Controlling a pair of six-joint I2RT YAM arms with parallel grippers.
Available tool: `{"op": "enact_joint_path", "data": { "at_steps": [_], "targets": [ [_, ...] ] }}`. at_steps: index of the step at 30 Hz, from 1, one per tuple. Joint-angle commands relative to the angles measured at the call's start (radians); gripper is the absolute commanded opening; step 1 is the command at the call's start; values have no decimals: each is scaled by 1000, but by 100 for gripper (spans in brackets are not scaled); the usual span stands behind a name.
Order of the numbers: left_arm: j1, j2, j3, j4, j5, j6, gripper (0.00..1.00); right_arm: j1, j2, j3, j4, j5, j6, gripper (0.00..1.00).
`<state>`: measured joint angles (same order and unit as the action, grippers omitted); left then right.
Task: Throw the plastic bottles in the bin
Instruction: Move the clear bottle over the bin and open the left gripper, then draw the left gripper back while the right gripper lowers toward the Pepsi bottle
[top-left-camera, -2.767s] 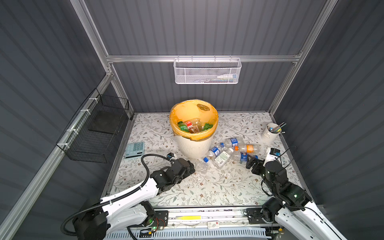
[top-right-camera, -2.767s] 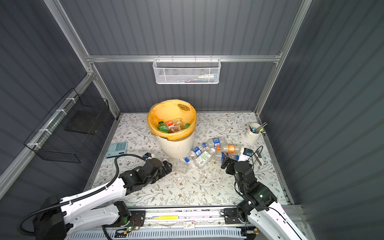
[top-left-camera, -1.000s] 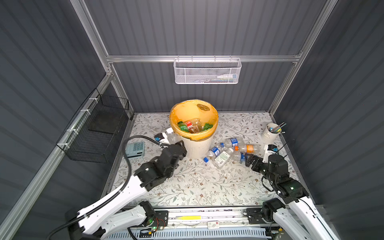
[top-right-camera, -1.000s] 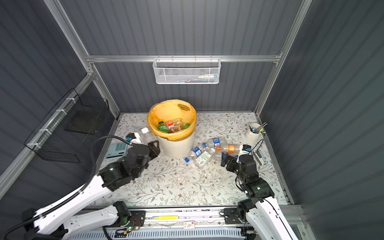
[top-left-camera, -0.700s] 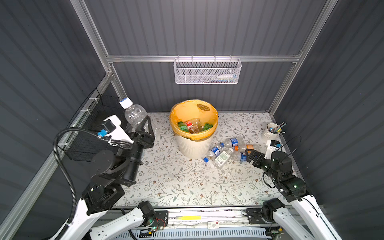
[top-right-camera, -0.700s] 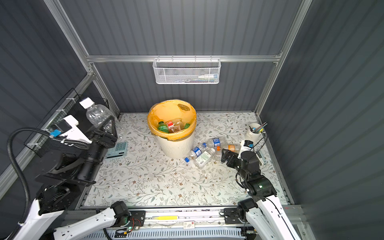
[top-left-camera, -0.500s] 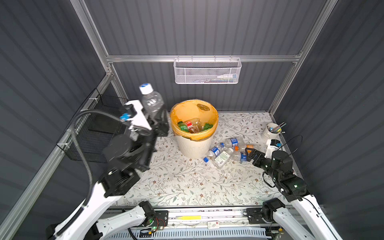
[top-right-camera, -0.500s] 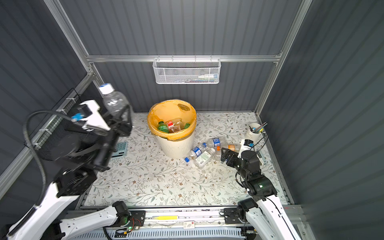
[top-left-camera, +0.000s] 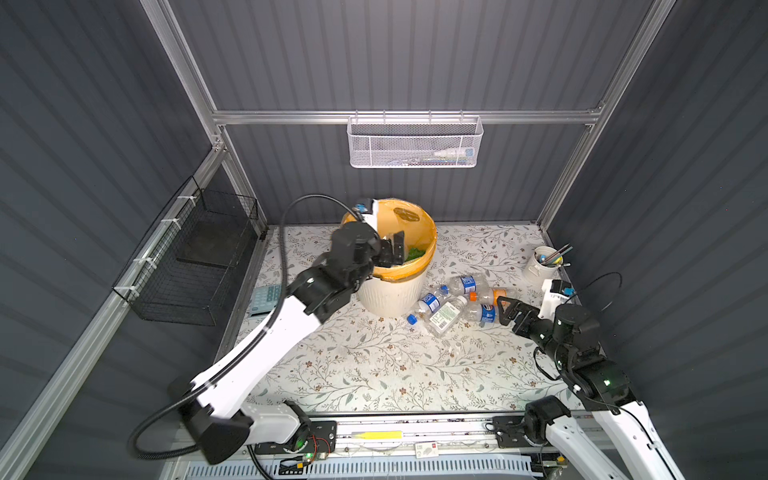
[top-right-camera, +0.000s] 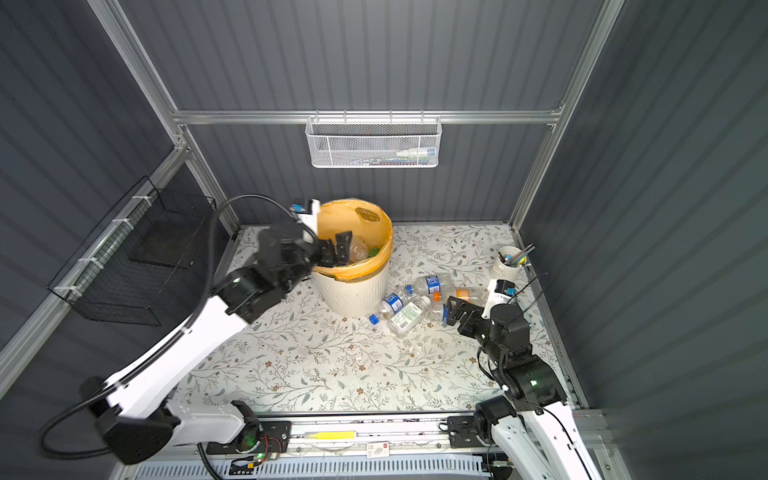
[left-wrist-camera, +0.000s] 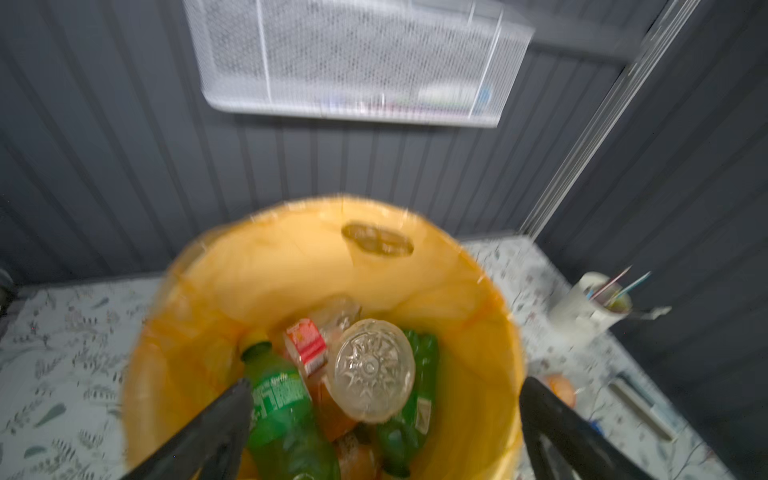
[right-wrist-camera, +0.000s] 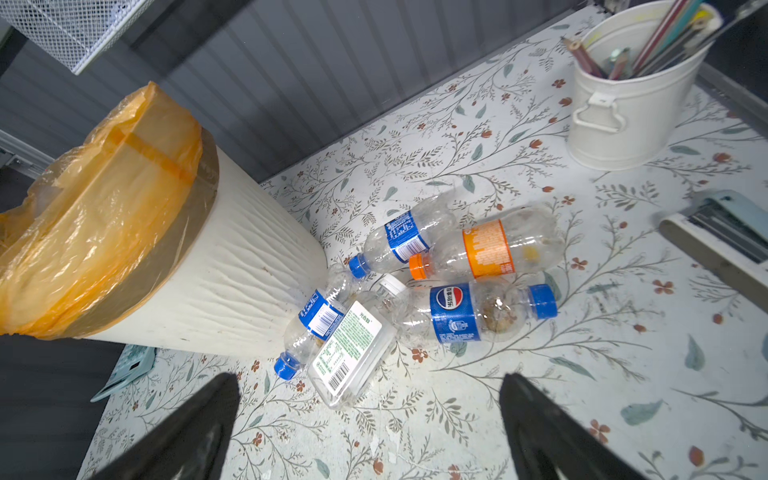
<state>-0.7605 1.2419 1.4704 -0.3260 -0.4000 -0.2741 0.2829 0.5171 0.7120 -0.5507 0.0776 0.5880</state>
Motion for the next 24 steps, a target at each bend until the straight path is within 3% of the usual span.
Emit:
{"op": "enact_joint_path", "data": {
  "at_steps": [1, 9, 17, 24],
  "targets": [
    [-5, -88, -13, 73, -27, -1, 100, -1, -1, -26, -43, 64, 34, 99],
    [-4, -224, -207, 80, -9, 5, 100, -1, 122, -63, -44, 116, 169, 99],
    [-5, -383, -383, -35, -166, -37, 100, -11, 286, -142, 132, 98, 311, 99],
    [-4, -527, -490, -117, -278, -68, 100, -81, 397, -175, 277, 24, 365, 99]
  ]
}}
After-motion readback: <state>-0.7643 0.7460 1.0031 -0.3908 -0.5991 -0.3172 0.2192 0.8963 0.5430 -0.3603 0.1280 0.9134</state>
